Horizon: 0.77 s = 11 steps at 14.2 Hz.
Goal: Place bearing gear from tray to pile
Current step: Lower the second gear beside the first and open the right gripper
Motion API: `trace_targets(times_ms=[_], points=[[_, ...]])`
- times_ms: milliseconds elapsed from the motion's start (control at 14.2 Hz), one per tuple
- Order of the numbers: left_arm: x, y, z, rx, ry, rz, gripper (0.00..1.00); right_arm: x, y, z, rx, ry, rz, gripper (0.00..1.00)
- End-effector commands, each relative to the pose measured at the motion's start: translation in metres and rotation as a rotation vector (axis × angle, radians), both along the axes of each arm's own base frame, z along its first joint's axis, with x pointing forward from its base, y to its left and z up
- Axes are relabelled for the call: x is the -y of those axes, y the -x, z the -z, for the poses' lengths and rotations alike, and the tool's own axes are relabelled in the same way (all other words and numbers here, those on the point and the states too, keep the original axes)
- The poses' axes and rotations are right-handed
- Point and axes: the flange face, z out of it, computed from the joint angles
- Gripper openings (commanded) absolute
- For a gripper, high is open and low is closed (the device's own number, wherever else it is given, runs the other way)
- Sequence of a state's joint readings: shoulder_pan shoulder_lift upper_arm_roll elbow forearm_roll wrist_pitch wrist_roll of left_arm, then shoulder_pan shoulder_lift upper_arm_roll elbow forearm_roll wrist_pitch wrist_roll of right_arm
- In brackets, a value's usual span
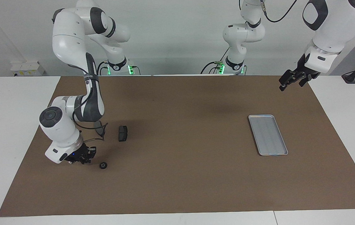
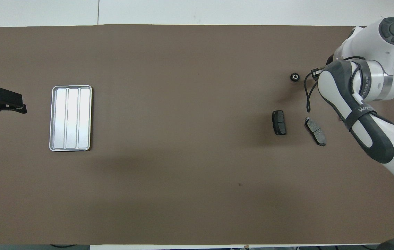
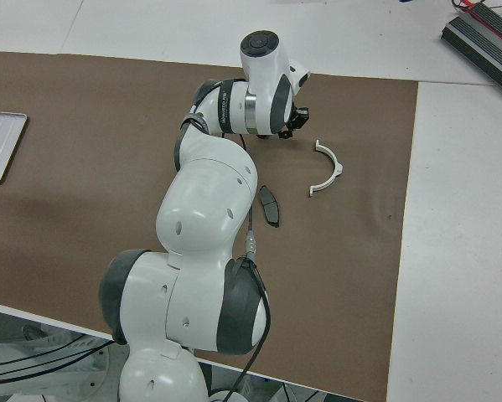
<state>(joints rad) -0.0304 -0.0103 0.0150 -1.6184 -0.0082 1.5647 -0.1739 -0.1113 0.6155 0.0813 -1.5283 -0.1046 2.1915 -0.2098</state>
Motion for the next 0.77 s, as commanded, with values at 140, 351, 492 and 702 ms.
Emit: trace_targets(times_ms=[140,351,492,702], points=[[0.008,-0.001,0.001,0.021,-0.013,0.033,1.0,0.004,0.001,0.009,0.035,-0.004,-0.033,0.0],[0.012,0.003,0.0,0.025,-0.013,0.036,1.0,0.008,0.0,0.015,0.05,-0.005,-0.045,0.0],[0.009,0.004,0.0,0.024,-0.012,0.029,1.0,0.008,0.0,0.016,0.048,-0.007,-0.044,0.0],[0.009,0.004,0.0,0.024,-0.012,0.027,1.0,0.007,0.0,0.016,0.049,-0.01,-0.033,0.99]])
